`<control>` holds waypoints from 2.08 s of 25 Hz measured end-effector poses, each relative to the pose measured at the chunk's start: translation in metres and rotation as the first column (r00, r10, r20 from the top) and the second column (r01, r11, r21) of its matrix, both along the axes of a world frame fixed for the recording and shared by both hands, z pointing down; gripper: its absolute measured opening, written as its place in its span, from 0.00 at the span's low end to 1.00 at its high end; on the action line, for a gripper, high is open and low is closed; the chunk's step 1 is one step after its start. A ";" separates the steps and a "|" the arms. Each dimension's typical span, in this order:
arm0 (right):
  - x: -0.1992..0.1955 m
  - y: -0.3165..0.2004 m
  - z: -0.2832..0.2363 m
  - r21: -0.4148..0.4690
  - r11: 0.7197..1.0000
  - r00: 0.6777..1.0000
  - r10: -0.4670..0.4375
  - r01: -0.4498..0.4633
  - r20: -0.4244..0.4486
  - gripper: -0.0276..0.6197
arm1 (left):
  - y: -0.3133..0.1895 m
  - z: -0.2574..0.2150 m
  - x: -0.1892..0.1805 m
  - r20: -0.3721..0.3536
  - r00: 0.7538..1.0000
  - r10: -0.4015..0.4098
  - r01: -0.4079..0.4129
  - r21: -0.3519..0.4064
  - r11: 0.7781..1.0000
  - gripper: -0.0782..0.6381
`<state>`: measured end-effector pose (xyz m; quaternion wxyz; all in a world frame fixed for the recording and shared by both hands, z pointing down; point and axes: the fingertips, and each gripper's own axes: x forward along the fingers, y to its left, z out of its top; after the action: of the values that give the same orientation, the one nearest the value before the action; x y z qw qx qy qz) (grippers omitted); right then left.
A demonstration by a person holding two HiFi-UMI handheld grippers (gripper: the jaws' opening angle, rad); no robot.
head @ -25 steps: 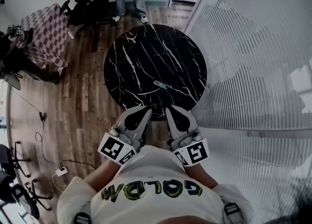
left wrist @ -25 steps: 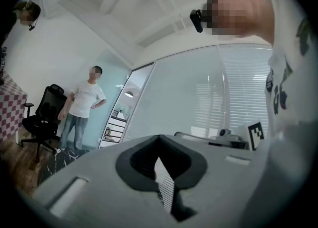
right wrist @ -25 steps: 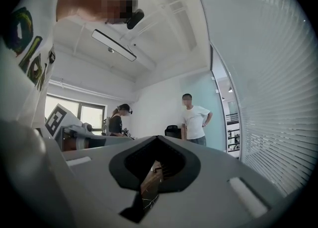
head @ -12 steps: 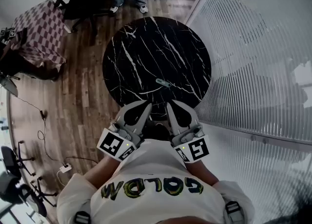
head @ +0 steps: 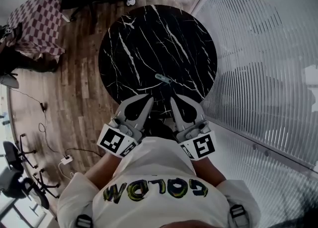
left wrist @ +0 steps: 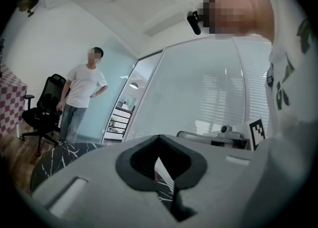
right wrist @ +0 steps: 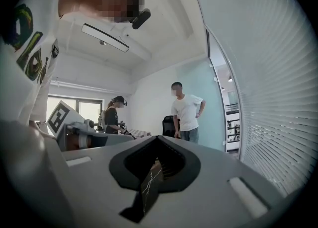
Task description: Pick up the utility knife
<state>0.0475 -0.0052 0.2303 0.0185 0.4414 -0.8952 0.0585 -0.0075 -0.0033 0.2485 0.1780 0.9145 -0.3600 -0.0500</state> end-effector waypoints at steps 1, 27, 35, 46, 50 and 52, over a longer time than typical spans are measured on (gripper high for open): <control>0.002 -0.004 0.004 -0.002 1.000 1.000 -0.002 0.002 -0.007 0.05 | -0.004 0.004 0.002 0.002 1.000 0.001 -0.001 -0.001 1.000 0.11; 0.010 -0.074 0.217 -0.261 0.963 0.957 -0.138 0.069 -0.256 0.14 | -0.073 0.184 0.022 0.065 0.993 0.103 -0.095 -0.118 0.988 0.11; 0.011 -0.087 0.293 -0.333 0.937 0.905 -0.225 0.101 -0.360 0.18 | -0.080 0.245 0.026 0.074 0.990 0.124 -0.111 -0.160 0.981 0.11; 0.017 -0.089 0.392 -0.524 0.849 0.821 -0.349 0.072 -0.452 0.24 | -0.092 0.315 0.026 0.084 0.986 0.146 -0.125 -0.219 0.968 0.11; 0.020 -0.089 0.413 -0.557 0.829 0.795 -0.377 0.061 -0.474 0.25 | -0.095 0.329 0.025 0.088 0.985 0.151 -0.128 -0.223 0.966 0.11; 0.022 -0.089 0.422 -0.573 0.818 0.779 -0.396 0.059 -0.485 0.26 | -0.095 0.335 0.025 0.085 0.985 0.150 -0.127 -0.231 0.965 0.11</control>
<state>0.0699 -0.0943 0.6524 0.4202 0.2982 -0.8419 0.1604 0.0173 -0.0987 0.5833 0.2647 0.9128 -0.3069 0.0503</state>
